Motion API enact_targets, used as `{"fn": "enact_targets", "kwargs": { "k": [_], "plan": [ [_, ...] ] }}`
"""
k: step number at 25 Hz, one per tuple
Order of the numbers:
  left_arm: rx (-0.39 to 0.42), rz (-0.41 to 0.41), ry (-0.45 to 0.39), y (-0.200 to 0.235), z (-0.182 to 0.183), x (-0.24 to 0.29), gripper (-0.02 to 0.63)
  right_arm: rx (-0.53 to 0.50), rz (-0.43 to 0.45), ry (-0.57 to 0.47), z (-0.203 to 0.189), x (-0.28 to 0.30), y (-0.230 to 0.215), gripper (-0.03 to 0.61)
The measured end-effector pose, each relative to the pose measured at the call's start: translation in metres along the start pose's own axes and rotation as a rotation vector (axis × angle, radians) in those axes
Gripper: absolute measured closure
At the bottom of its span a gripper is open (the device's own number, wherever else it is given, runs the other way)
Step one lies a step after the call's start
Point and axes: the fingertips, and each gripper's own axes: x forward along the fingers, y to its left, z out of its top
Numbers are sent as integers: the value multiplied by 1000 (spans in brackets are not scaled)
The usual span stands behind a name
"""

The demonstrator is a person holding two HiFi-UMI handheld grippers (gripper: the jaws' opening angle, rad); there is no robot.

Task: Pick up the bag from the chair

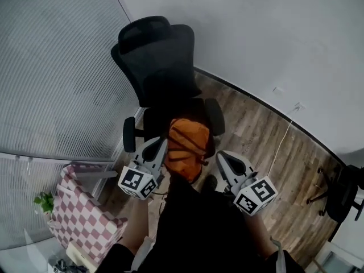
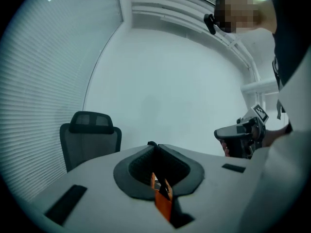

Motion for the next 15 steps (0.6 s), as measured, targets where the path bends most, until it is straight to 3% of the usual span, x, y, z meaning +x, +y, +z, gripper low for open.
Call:
{"fn": "enact_targets", "kwargs": {
  "k": [7,15],
  "plan": [
    [70,68,14,-48,-3,-29,572,13,36,33,-8,-18,-7,560],
    [55,66,4,-83,-13,-82,571,14,48,43,-28,-32,22,560]
  ]
}}
